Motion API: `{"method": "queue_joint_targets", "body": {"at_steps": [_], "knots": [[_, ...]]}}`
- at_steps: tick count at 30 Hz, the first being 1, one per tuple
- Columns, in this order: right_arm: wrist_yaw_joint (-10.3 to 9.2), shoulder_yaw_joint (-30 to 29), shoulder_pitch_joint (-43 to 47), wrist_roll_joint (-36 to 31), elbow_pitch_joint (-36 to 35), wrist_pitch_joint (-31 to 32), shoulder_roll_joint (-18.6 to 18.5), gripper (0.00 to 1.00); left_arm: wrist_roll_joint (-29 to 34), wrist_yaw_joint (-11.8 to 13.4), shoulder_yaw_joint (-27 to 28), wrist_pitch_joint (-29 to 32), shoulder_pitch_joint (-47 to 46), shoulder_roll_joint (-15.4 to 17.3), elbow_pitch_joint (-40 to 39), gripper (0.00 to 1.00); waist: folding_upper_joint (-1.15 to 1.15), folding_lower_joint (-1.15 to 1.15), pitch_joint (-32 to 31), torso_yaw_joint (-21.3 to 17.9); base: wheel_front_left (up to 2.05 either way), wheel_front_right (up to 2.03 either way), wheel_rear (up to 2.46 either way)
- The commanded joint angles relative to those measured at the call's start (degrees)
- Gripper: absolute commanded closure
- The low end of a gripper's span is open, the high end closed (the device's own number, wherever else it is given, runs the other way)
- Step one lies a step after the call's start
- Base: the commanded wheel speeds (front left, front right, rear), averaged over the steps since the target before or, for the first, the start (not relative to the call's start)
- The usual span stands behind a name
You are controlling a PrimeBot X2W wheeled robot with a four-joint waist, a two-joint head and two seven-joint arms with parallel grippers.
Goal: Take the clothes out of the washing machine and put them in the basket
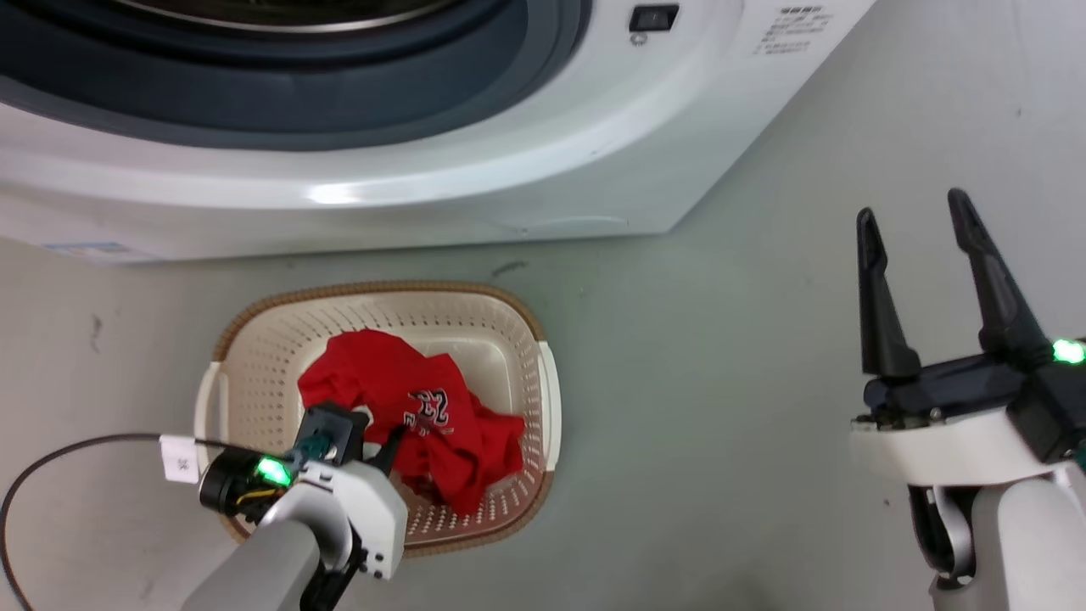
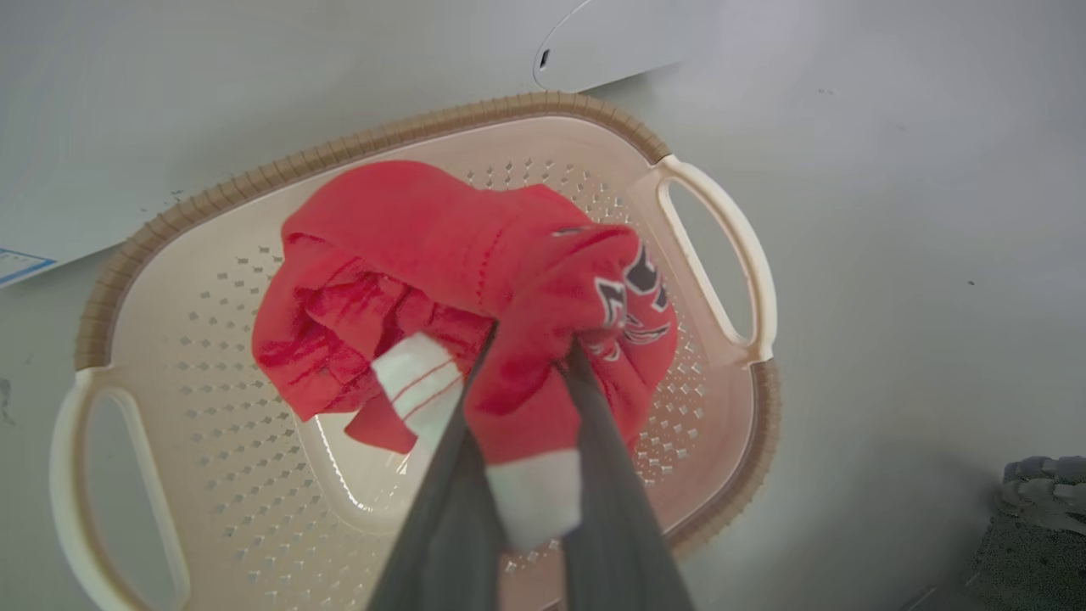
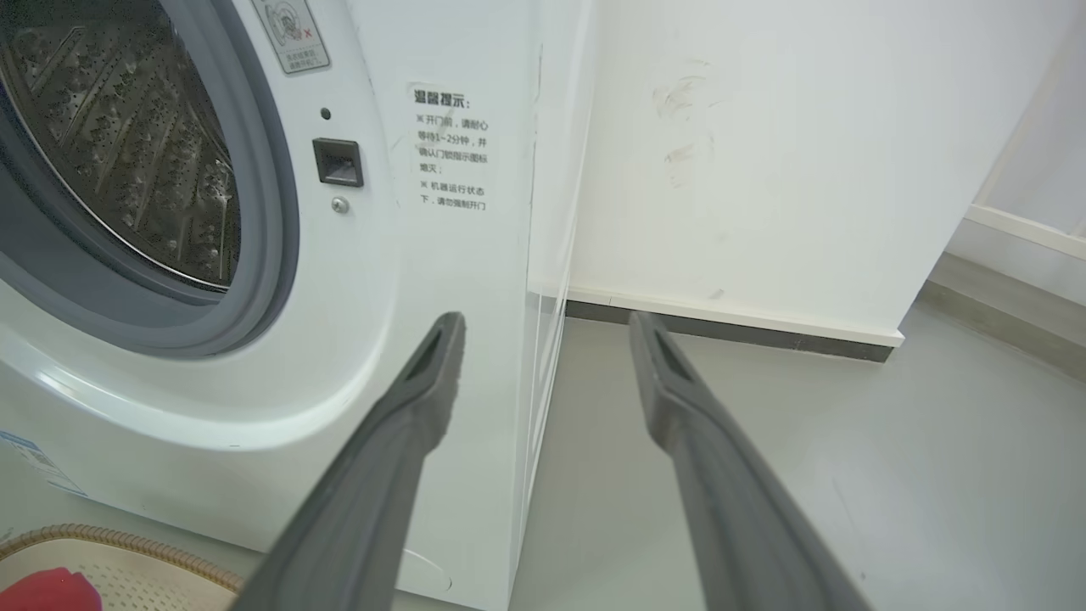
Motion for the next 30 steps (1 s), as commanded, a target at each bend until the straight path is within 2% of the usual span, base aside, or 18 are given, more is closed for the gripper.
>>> {"method": "queue_joint_targets", "body": {"at_steps": [1,10,17,22,30], "knots": [[-0.04,-0.41,-1.65,0.64,-0.42,-0.12,0.08,0.00,-0.10,-1.18,-0.04,-0.32,-2.79,-1.21,2.84,1.00,0.00,-0.01,5.16,-1.48,0.00,0.00,0.00],[-0.04,-2.43,-6.14,1.58,-1.90,-0.12,0.08,0.00,2.73,-5.13,-3.29,1.02,-16.38,-6.36,21.87,1.00,0.00,-0.01,15.90,-2.20,0.00,0.00,0.00],[-0.04,-3.35,-8.58,2.28,-2.98,-0.13,0.08,0.00,3.83,-6.70,-5.71,3.28,-24.68,-9.11,32.10,1.00,0.00,-0.01,22.17,-2.41,0.00,0.00,0.00],[-0.04,-3.82,-9.71,2.69,-3.45,-0.12,0.07,0.00,3.48,-7.19,-6.70,5.33,-27.56,-10.89,36.61,1.00,0.00,-0.01,24.71,-2.81,0.00,0.00,0.00],[-0.04,-3.08,-10.42,2.44,-3.09,-0.12,0.07,0.00,2.96,-7.34,-8.15,9.14,-28.98,-12.15,38.92,1.00,0.00,-0.01,25.28,-2.33,0.00,0.00,0.00]]}}
